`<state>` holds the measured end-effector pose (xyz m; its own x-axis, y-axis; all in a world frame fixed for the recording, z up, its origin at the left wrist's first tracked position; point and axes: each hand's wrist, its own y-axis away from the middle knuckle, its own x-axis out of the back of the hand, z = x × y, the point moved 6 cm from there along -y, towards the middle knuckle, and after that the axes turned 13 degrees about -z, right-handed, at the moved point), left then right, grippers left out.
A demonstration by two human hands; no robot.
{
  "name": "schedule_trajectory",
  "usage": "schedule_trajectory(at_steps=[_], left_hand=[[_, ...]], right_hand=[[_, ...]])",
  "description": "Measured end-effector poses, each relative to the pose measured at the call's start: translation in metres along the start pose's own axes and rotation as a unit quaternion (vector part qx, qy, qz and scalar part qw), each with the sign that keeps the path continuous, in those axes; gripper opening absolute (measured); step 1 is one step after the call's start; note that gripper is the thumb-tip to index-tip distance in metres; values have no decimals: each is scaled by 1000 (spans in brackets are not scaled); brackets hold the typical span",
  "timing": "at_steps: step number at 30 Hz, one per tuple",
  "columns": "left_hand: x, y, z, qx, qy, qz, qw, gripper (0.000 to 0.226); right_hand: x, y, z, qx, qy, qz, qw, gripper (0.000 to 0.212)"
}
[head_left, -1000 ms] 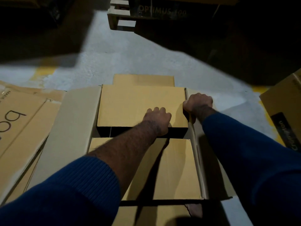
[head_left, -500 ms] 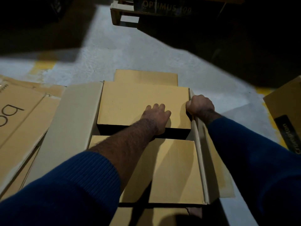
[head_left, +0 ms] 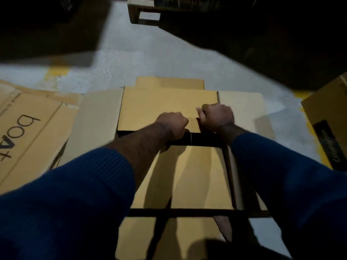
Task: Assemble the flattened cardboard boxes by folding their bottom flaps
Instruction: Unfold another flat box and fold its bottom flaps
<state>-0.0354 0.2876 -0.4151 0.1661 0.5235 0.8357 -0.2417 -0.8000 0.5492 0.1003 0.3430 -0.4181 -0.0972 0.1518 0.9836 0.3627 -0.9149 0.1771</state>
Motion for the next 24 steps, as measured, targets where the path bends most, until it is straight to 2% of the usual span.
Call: schedule_trajectory(at_steps=[2, 5, 9, 12, 16, 20, 24], left_hand=[[-2, 17, -2, 10, 3, -36, 999, 23], [-19, 57, -1, 12, 11, -93, 996, 25], [-45, 124, 3, 39, -34, -34, 998, 30], [-59, 174, 4, 45, -66, 29, 996, 36], [-42, 226, -1, 54, -50, 112, 991, 49], [-11, 267, 6, 57, -16, 194, 979, 51], [0, 293, 17, 71, 88, 218, 969, 38]], right_hand=[[7, 14, -29, 29, -68, -35, 997, 43], [-1, 49, -73, 62, -117, -138, 981, 40], [-29, 97, -111, 49, -86, -255, 962, 45], [-16, 120, -118, 23, -57, -225, 972, 51], [44, 134, -117, 15, -55, -169, 984, 45], [85, 159, -109, 23, -115, -199, 973, 33], [96, 198, -107, 50, -194, -270, 942, 33]])
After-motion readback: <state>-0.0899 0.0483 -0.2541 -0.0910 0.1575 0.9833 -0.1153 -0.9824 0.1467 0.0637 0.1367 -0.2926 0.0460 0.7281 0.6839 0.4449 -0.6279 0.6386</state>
